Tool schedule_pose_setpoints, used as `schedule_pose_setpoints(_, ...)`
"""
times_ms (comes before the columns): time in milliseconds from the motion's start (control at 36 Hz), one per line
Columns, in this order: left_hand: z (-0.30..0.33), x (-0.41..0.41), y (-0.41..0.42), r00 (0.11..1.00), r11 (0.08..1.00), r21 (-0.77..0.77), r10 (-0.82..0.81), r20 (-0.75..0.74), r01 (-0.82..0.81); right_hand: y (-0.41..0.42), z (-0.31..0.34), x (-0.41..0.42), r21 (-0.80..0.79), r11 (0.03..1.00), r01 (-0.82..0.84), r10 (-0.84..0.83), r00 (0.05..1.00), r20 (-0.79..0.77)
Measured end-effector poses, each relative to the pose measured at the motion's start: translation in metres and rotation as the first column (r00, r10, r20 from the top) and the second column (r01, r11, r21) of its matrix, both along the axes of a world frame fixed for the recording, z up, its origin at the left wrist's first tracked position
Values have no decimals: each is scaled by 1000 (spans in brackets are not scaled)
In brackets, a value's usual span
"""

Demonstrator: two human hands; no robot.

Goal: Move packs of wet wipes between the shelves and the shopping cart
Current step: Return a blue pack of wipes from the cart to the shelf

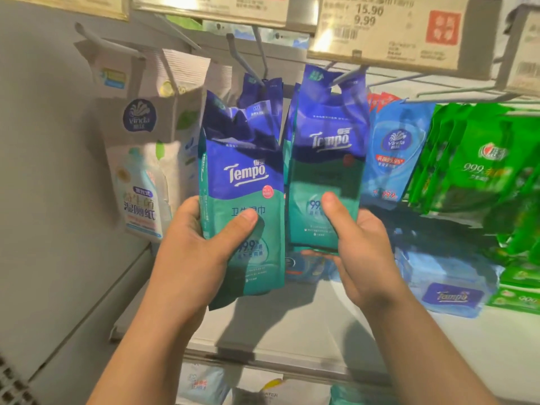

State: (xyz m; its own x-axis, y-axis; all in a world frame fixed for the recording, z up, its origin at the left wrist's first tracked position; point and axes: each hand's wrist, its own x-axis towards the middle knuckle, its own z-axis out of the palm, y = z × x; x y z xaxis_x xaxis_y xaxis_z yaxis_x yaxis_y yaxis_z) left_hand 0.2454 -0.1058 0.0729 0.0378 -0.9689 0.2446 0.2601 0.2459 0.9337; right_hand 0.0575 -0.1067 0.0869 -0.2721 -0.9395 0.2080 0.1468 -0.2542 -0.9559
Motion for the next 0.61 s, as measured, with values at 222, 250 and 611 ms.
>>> schedule_pose_setpoints(222,-6,-8,-7,999,999,18,-33,-1,33,-51,10,9,130,989,68,-83,990,115)
schedule_pose_setpoints(250,-7,-8,-8,999,999,24,-33,-2,33,-57,11,9,141,987,76,-92,989,112)
schedule_pose_setpoints(611,-7,-11,-11,999,996,78,-46,-23,48,-112,19,10,268,959,95,-151,969,197)
